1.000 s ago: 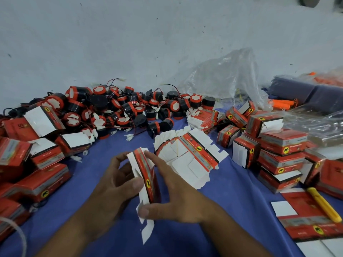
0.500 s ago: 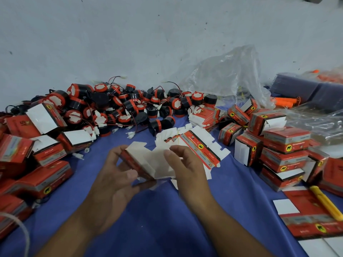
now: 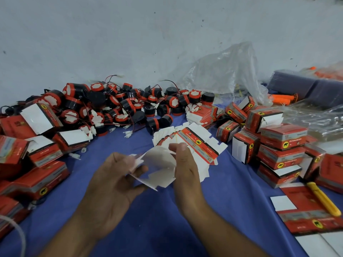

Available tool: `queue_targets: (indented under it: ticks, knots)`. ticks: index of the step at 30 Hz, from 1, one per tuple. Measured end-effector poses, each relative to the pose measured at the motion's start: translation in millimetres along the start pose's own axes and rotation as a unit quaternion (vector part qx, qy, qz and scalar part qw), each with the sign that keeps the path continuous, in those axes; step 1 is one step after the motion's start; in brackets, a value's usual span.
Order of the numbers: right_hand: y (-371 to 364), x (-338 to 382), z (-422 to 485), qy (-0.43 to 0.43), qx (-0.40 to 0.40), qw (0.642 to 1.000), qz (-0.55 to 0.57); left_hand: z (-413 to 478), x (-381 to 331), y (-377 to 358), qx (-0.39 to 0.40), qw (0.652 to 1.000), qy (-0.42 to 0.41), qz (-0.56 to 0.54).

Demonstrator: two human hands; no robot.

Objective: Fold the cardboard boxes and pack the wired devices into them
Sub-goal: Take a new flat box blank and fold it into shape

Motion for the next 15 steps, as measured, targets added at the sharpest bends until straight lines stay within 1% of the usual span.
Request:
queue_targets:
  ticks: [1,3,4,6,8,10,12,15]
  knots:
    - [0,-1,-1,-0.019,-0.019,0.999,0.029,-3,3,-4,0.0,1.0,-0.005,0.023]
    - [0,-5,1,-0.086,-0.039,0.987,0.133,-7,7,-10,-0.007,0.999,-0.032,0.02]
    - [0,-5,2,-0.118,-0.029,0.973,0.196,-8,7,-11,-0.019,0.999,-0.051,0.008]
    - [-5,-4,2,-0.145,0.041,0.948,0.281,-7,2,-11,-0.048,0.995,-0.081,-0.019]
    - [-13,-5,-2,-0.135,0.128,0.94,0.286,-6,-4,-11,-0.05,0.994,-0.09,-0.034]
    - [-18,-5,-6,-0.118,0.187,0.943,0.248,-5,-8,-9,-0.044,0.995,-0.092,-0.015]
    - [-18,-5,-5,-0.102,0.21,0.944,0.233,-4,-6,-5,-0.04,0.995,-0.089,0.006]
    - [-12,-5,-1,-0.061,0.235,0.929,0.279,-1,0,-2,-0.02,0.996,-0.079,0.039]
Point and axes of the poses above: each hand's wrist, its own z-axis towards the middle knuckle, its own y-axis out of the back of the hand, x = y × z, the point moved 2 cm from there along z, towards the middle knuckle, and after that the axes turned 4 degrees about -z, right-handed, at the moved point
